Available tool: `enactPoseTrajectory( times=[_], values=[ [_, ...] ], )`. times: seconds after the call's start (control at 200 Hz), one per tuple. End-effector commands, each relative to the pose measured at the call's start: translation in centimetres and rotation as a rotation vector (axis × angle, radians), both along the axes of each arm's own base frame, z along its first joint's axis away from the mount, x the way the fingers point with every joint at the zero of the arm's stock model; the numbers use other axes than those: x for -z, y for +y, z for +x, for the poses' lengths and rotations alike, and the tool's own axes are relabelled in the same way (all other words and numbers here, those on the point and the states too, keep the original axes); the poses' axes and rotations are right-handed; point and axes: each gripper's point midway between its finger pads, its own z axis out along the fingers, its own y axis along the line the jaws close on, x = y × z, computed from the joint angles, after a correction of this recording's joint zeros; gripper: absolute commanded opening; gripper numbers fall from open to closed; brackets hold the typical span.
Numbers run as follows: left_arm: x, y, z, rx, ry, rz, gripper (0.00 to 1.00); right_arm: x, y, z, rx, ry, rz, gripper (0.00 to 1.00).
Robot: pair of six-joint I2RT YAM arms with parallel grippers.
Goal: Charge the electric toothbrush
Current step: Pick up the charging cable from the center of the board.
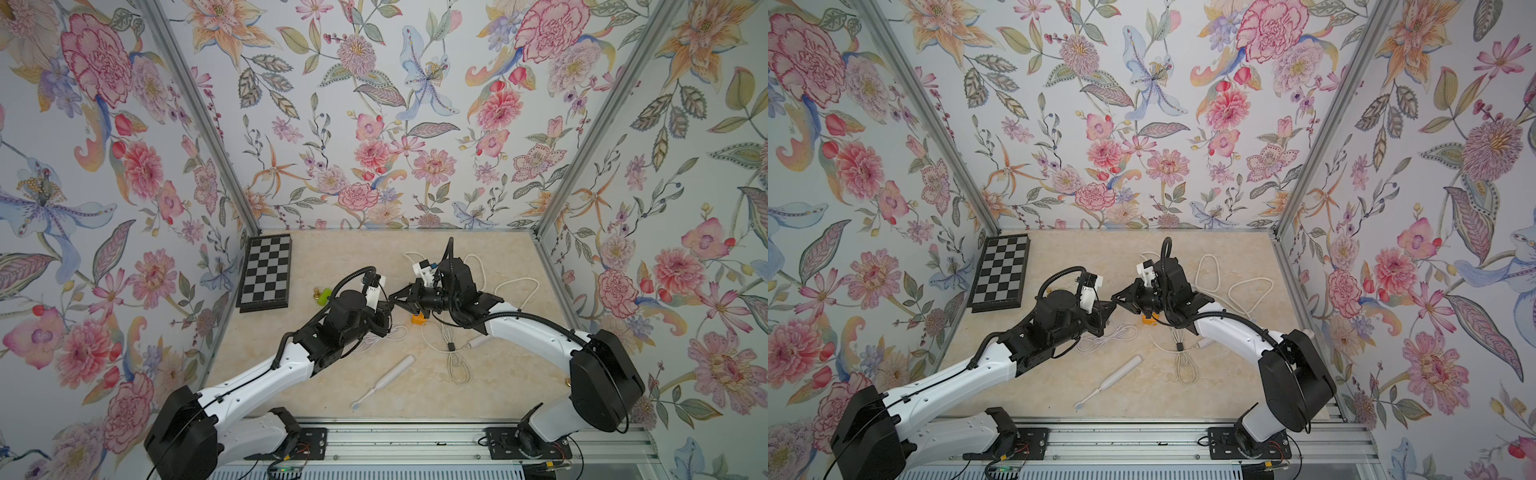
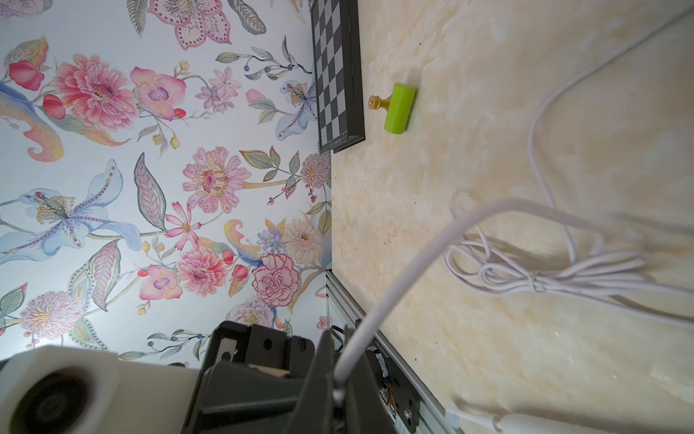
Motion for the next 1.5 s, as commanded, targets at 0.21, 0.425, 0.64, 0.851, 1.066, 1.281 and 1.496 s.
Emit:
enactPoseTrajectory(
  times=[0.21, 0.425, 0.64, 0.851, 1.066, 1.281, 1.496],
  values=[
    [0.3, 3.1, -0.6, -0.07, -0.199, 0.218, 0.48, -0.5, -1.2, 0.8, 0.1, 0.013, -0.084, 0.01],
    [1.9, 2.6, -2.0, 0.001, -0.288, 0.352, 0.5, -0.6, -1.1, 1.0, 0.105, 0.01, -0.117, 0.01],
    [2.5, 2.6, -0.9, -0.051, -0.355, 0.483, 0.41, -0.6, -0.9, 0.9, 0.1, 0.011, -0.134, 0.01],
    [3.1, 2.1, -0.6, -0.047, -0.371, 0.516, 0.27, -0.4, -0.8, 0.8, 0.101, 0.014, -0.141, 0.01],
    [3.2, 0.7, -1.5, 0.032, -0.357, 0.455, 0.1, -0.2, -0.8, 0.7, 0.093, 0.013, -0.143, 0.05],
    [2.4, -0.5, -2.6, 0.063, -0.295, 0.314, 0.0, -1.2, -1.1, 0.4, 0.047, -0.058, -0.138, 0.36],
    [1.6, -1.5, -3.3, 0.046, -0.204, 0.092, 0.0, -2.7, -1.1, -1.9, -0.093, -0.188, -0.117, 0.54]
  ],
)
